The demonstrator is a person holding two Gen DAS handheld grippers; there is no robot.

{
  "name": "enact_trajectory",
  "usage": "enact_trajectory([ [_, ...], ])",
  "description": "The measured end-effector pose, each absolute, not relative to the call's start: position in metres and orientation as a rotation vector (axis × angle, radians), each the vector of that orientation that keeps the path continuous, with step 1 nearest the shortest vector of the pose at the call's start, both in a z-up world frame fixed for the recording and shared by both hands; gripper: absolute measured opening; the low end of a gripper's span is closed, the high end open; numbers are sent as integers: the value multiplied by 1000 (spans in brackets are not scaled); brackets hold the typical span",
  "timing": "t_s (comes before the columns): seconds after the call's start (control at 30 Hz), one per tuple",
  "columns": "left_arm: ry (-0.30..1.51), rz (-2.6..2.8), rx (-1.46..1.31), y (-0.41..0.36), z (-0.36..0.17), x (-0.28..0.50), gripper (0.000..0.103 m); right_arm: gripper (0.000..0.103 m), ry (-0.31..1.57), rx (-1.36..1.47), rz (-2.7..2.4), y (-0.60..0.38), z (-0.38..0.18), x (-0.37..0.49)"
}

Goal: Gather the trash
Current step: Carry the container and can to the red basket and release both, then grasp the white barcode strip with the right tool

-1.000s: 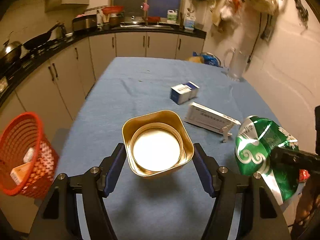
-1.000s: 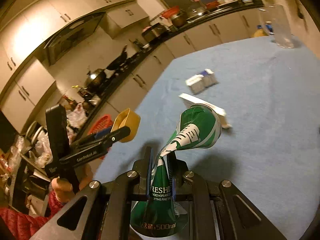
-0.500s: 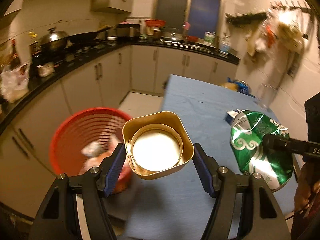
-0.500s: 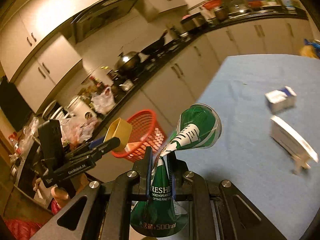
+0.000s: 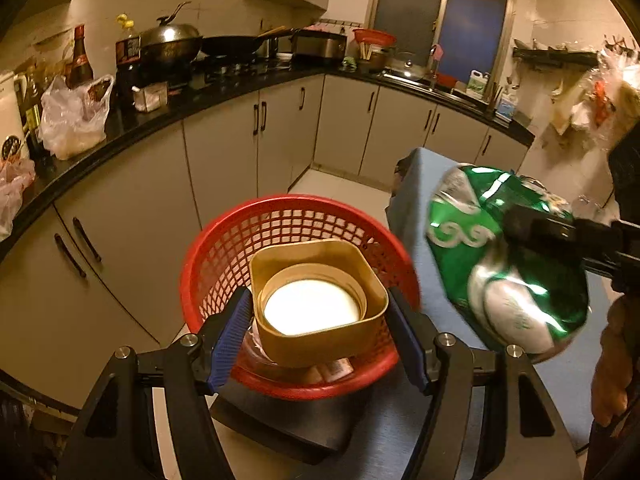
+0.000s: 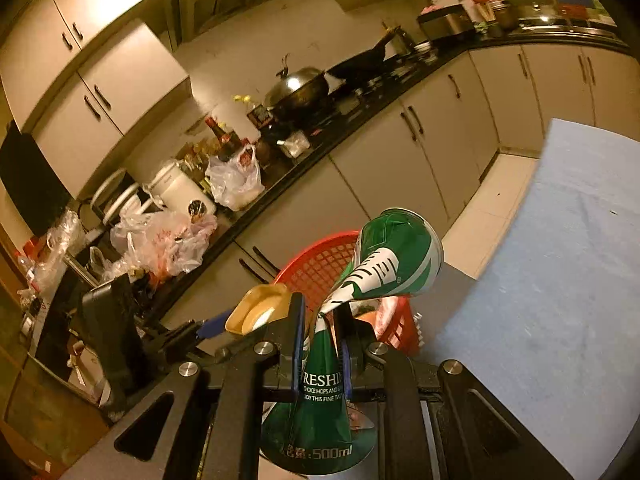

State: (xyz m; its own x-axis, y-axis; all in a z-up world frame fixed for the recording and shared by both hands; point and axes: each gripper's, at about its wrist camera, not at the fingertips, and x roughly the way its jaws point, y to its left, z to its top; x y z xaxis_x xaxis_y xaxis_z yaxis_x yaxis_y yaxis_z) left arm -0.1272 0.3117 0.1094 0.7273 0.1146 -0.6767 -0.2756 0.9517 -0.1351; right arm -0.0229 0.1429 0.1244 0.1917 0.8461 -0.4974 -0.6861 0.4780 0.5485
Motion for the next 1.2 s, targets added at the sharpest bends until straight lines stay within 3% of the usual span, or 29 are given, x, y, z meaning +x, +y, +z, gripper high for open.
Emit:
enact_trajectory([
  [0.47,742,244,-293,346,92,-119,67,19,899,77,1075,227,104,0],
  [0.63,733,239,-296,345,92,-121,67,49,886,86,1061,222,102,-1],
  [1.2,665,221,-231,283,97,-139,69,50,837,199,923,102,83,-21],
])
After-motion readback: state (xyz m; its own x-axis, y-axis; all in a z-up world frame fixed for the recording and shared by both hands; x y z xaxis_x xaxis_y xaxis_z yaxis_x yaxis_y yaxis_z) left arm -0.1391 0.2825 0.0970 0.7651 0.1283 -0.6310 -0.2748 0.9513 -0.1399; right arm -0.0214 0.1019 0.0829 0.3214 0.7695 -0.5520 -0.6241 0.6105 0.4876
